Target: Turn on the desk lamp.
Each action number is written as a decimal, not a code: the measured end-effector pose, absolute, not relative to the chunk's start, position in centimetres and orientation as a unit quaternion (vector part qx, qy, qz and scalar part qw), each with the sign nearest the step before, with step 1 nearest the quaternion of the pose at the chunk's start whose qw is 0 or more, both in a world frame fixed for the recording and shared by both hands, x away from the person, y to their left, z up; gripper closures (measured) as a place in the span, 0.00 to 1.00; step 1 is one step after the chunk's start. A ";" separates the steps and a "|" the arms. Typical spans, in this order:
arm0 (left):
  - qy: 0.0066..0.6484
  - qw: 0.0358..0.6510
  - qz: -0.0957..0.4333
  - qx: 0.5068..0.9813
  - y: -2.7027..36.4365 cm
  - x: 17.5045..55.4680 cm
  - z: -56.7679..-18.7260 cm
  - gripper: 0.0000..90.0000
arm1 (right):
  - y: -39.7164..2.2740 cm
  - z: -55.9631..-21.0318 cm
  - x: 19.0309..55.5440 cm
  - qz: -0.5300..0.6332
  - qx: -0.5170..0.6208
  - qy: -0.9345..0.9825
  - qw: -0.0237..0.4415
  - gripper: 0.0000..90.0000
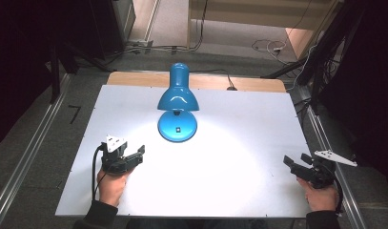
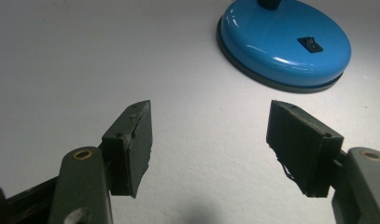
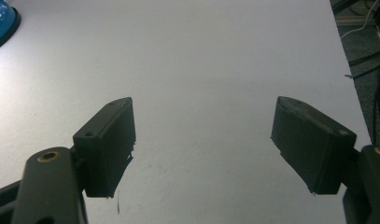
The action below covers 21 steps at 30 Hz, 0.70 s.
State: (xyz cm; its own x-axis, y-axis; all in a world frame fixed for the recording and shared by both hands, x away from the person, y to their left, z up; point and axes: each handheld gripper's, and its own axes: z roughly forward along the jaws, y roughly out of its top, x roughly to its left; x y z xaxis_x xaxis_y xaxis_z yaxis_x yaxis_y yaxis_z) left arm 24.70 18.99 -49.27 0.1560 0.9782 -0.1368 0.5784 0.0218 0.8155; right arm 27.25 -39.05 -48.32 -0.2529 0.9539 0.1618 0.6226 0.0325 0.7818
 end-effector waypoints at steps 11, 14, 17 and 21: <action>0.618 0.383 0.268 0.633 21.3 22.8 -49.5 0.34 | -39.0 -48.3 27.2 0.393 0.575 0.686 0.210 0.23; 0.627 0.378 0.272 0.624 21.9 22.4 -49.6 0.32 | -39.0 -48.3 27.2 0.393 0.573 0.688 0.211 0.23; 0.636 0.369 0.277 0.618 22.4 22.0 -49.7 0.29 | -39.0 -48.3 27.2 0.393 0.572 0.688 0.211 0.23; 0.649 0.348 0.286 0.613 22.9 21.8 -50.2 0.22 | -39.1 -48.3 27.2 0.392 0.574 0.687 0.211 0.23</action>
